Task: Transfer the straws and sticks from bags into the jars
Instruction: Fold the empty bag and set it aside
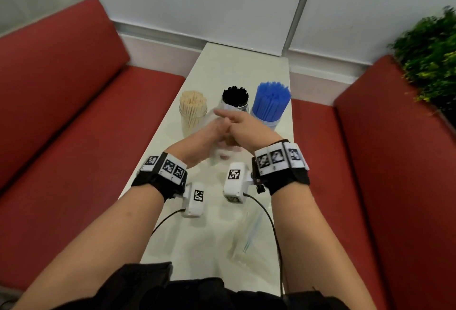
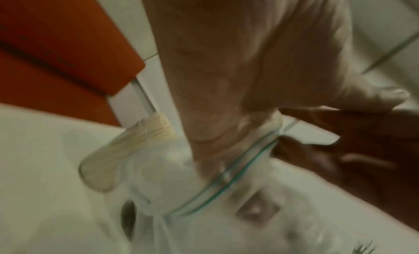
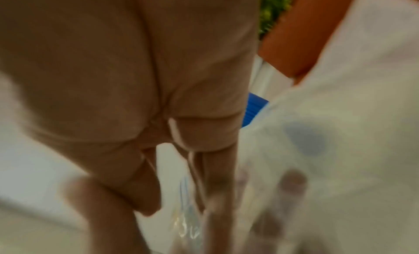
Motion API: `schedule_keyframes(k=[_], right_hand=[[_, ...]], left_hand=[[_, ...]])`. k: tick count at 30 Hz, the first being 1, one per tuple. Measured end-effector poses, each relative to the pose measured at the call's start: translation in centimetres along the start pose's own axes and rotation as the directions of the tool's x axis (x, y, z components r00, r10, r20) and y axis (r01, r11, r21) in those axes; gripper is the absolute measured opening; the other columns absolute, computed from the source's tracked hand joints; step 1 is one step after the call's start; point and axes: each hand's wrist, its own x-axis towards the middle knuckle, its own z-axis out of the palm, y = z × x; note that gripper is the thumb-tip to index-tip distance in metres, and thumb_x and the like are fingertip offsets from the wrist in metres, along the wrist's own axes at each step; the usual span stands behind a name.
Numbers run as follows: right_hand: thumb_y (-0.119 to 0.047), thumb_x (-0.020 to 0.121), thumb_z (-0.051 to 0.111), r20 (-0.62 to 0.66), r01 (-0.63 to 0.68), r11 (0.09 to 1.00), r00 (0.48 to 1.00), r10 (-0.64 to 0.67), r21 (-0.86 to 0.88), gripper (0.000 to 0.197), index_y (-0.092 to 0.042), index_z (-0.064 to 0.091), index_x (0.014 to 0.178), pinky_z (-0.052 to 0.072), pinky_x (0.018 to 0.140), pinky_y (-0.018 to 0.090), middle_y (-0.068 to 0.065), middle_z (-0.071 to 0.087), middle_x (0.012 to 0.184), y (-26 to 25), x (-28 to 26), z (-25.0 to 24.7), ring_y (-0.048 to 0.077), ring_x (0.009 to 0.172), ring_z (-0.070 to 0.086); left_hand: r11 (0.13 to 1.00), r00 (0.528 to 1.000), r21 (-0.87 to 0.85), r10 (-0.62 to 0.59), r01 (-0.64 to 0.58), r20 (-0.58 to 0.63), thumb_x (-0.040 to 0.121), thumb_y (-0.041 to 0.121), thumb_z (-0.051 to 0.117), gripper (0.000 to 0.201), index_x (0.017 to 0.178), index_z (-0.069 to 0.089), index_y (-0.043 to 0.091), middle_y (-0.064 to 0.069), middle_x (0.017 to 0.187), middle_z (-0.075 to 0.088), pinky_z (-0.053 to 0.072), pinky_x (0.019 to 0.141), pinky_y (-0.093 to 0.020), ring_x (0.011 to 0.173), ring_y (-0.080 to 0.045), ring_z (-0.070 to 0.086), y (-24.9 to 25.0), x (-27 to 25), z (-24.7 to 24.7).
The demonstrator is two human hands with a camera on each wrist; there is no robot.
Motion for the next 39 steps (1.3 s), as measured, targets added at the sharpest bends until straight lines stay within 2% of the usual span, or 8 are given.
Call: schedule_keyframes(k=[2,7,10,14,21,32,36,39], right_hand=[[0.005,0.097,0.047,-0.014,0.106,0.979,0.994,-0.105,0.176,0.046,-0.014,0.06,0.137,0.054,0.1,0.038,0.013,0.063,0.127,0.4,-0.8,-1.2,0.03,0.112,0.067],[-0.051,0.087,0.071,-0.241,-0.117,0.833,0.97,-0.019,-0.541,0.072,-0.03,0.042,0.149,0.038,0.107,0.037,0.004,0.049,0.147,2.9,-1.8,-4.7,0.025,0.132,0.047],[-0.057,0.08,0.076,-0.228,-0.121,0.959,0.972,0.061,-0.257,0.069,-0.021,0.057,0.137,0.047,0.091,0.032,-0.001,0.063,0.123,4.9,-2.2,-6.0,0.016,0.11,0.06],[-0.043,0.078,0.084,-0.234,-0.085,0.993,0.97,0.062,-0.087,0.013,-0.032,0.079,0.083,0.056,0.078,0.029,-0.01,0.075,0.084,6.7,-2.6,-7.7,0.013,0.088,0.069],[-0.027,0.083,0.081,-0.24,0.006,0.973,0.969,0.051,0.231,0.011,-0.022,0.08,0.093,0.053,0.073,0.026,0.001,0.078,0.097,9.1,-3.0,-9.4,0.013,0.086,0.071],[-0.029,0.095,0.066,-0.795,0.435,0.863,0.602,-0.069,0.255,0.005,-0.024,0.067,0.093,0.051,0.057,0.018,-0.012,0.067,0.074,8.5,-2.3,-9.1,0.001,0.063,0.061],[-0.052,0.085,0.071,-0.628,0.278,0.9,0.778,-0.007,0.335,0.033,-0.023,0.063,0.096,0.058,0.07,0.035,-0.002,0.071,0.091,8.3,-2.0,-8.3,0.015,0.078,0.069],[-0.028,0.095,0.066,-0.681,0.312,0.884,0.732,0.009,0.348,0.017,-0.016,0.067,0.083,0.053,0.06,0.03,0.0,0.068,0.074,8.8,-2.0,-8.2,0.012,0.064,0.062]], left_hand=[[0.997,0.996,0.04,0.062,-0.06,-0.069,0.094,0.04,0.062,0.05,0.137,0.054,0.016,-0.009,0.106,0.072,0.053,0.06,-0.026,0.082,-0.025,0.068,0.0,0.0,-0.8],[0.975,0.895,-0.207,-0.016,-0.085,-0.445,0.102,0.014,0.055,0.021,0.119,0.064,0.004,-0.009,0.094,0.076,0.049,0.049,-0.022,0.071,-0.024,0.065,1.0,0.5,-2.6],[0.958,0.868,-0.255,-0.014,-0.131,-0.496,0.105,0.018,0.051,0.023,0.114,0.066,0.003,-0.008,0.09,0.078,0.053,0.049,-0.024,0.066,-0.02,0.072,2.1,0.3,-2.6],[0.917,0.841,-0.35,-0.032,-0.19,-0.541,0.106,0.022,0.05,0.023,0.109,0.064,0.004,-0.009,0.089,0.079,0.059,0.073,-0.038,0.073,-0.021,0.075,3.0,-0.1,-2.8],[0.866,0.88,-0.444,-0.008,-0.231,-0.475,0.108,0.024,0.042,0.044,0.136,0.05,-0.009,-0.02,0.114,0.072,0.06,0.089,-0.043,0.1,-0.03,0.073,3.1,-0.9,-2.7],[0.992,0.821,0.06,0.124,-0.109,-0.557,0.097,0.041,0.065,0.032,0.078,0.076,0.017,-0.003,0.048,0.055,0.038,0.039,-0.02,0.036,-0.013,0.047,4.2,-2.3,-4.6],[0.948,0.828,-0.207,0.089,-0.241,-0.554,0.1,0.039,0.058,0.032,0.088,0.078,0.017,-0.007,0.085,0.066,0.048,0.074,-0.035,0.073,-0.019,0.058,5.9,-1.8,-4.2],[0.86,0.917,-0.424,0.116,-0.285,-0.381,0.104,0.053,0.039,0.052,0.122,0.065,0.013,-0.008,0.122,0.067,0.051,0.101,-0.042,0.103,-0.023,0.068,6.5,-2.3,-5.2]])
